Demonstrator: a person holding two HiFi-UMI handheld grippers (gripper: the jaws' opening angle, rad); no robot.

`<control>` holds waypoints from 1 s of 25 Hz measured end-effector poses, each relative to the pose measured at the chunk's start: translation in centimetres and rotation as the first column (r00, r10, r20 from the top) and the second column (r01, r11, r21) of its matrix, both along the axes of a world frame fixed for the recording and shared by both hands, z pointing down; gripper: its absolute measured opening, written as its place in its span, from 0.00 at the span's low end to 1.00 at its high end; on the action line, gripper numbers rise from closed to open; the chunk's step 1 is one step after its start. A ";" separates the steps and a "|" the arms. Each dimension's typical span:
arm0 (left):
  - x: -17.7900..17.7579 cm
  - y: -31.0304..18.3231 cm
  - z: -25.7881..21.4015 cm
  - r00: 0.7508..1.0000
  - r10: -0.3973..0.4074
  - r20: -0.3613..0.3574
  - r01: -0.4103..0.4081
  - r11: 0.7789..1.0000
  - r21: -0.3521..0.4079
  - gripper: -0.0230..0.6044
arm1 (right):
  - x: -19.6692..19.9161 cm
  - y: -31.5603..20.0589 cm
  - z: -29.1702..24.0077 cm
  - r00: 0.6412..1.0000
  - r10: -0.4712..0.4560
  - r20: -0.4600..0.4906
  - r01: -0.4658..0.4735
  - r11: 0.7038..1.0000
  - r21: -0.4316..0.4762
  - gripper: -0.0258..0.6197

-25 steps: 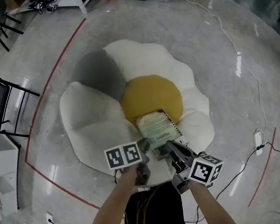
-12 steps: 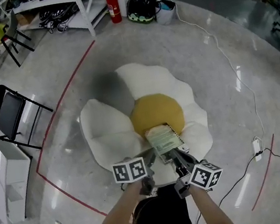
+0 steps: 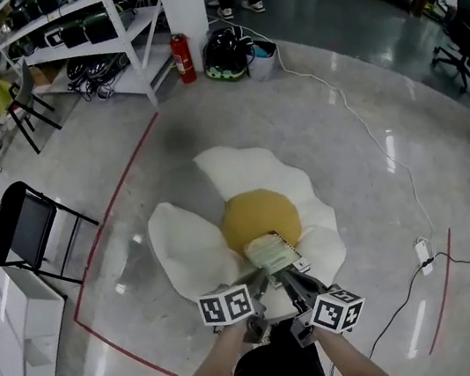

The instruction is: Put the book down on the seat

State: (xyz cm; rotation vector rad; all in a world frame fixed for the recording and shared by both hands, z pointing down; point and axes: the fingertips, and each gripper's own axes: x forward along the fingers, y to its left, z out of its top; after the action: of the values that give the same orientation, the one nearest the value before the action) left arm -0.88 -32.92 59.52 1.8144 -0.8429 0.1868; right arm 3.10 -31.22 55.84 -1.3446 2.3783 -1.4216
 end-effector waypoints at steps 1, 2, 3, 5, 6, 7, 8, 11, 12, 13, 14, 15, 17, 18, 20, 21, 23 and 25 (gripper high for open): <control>0.3 0.5 -0.9 1.000 0.013 0.000 -0.013 1.000 0.015 0.05 | 0.2 0.5 -0.6 1.000 0.007 -0.010 -0.007 1.000 0.009 0.05; 0.7 1.0 -1.7 1.000 0.027 0.003 -0.027 0.999 0.032 0.05 | 0.5 1.0 -1.1 1.000 0.016 -0.019 -0.016 1.000 0.016 0.05; 1.0 1.4 -2.5 0.999 0.040 0.005 -0.041 0.998 0.050 0.05 | 0.9 1.5 -1.6 0.999 0.026 -0.028 -0.025 0.999 0.022 0.05; 1.8 2.2 -4.2 0.998 0.063 0.004 -0.064 0.994 0.087 0.05 | 2.0 2.3 -2.9 0.998 0.046 -0.047 -0.044 0.998 0.036 0.05; 2.0 2.7 -5.1 0.997 0.073 0.006 -0.073 0.992 0.103 0.05 | 2.6 2.6 -3.6 0.997 0.057 -0.057 -0.055 0.997 0.046 0.05; 2.1 3.3 -5.9 0.997 0.081 0.010 -0.082 0.990 0.117 0.05 | 3.1 3.0 -4.3 0.995 0.071 -0.069 -0.067 0.996 0.060 0.05; 2.1 3.9 -6.8 0.996 0.090 0.014 -0.091 0.987 0.132 0.05 | 3.7 3.4 -5.2 0.993 0.089 -0.083 -0.082 0.993 0.079 0.05; 1.8 5.4 -9.3 0.995 0.103 0.019 -0.104 0.979 0.174 0.05 | 5.1 4.3 -8.1 0.983 0.141 -0.120 -0.123 0.983 0.139 0.05; 1.5 5.8 -10.1 0.995 0.100 0.023 -0.102 0.977 0.186 0.05 | 5.4 4.6 -9.1 0.981 0.151 -0.124 -0.131 0.979 0.155 0.05; 1.3 6.1 -10.8 0.995 0.094 0.030 -0.098 0.975 0.199 0.05 | 5.7 4.9 -10.0 0.980 0.158 -0.123 -0.137 0.977 0.166 0.05; 1.1 6.3 -11.4 0.996 0.086 0.038 -0.092 0.972 0.214 0.05 | 6.0 5.1 -10.9 0.980 0.164 -0.117 -0.142 0.974 0.176 0.05; 1.0 6.5 -12.0 0.996 0.079 0.046 -0.088 0.969 0.232 0.05 | 6.3 5.4 -11.8 0.980 0.169 -0.108 -0.147 0.972 0.185 0.05; 1.1 6.8 -13.4 0.996 0.074 0.059 -0.087 0.959 0.268 0.05 | 7.0 5.8 -13.7 0.978 0.182 -0.103 -0.157 0.964 0.216 0.05; 1.2 6.9 -14.2 0.995 0.075 0.064 -0.090 0.954 0.285 0.05 | 7.3 6.0 -14.7 0.976 0.186 -0.109 -0.157 0.959 0.236 0.05; 1.5 7.2 -15.6 0.994 0.078 0.076 -0.099 0.943 0.318 0.05 | 7.4 6.3 -16.3 0.976 0.180 -0.124 -0.141 0.952 0.270 0.05; 1.6 7.4 -16.2 0.993 0.078 0.086 -0.103 0.937 0.334 0.05 | 7.3 6.5 -17.0 0.978 0.168 -0.125 -0.128 0.951 0.280 0.05; 2.0 7.6 -17.5 0.991 0.078 0.113 -0.115 0.923 0.366 0.05 | 6.8 6.8 -18.0 0.983 0.138 -0.119 -0.098 0.951 0.293 0.05; 2.6 7.9 -18.6 0.989 0.080 0.121 -0.122 0.913 0.390 0.05 | 6.4 7.1 -18.9 0.985 0.116 -0.126 -0.072 0.949 0.308 0.05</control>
State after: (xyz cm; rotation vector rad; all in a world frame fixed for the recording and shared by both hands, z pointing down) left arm 1.68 -25.04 40.94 2.2486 -0.9072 0.1868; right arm 9.52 -24.09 36.94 -1.4933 2.4517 -0.9164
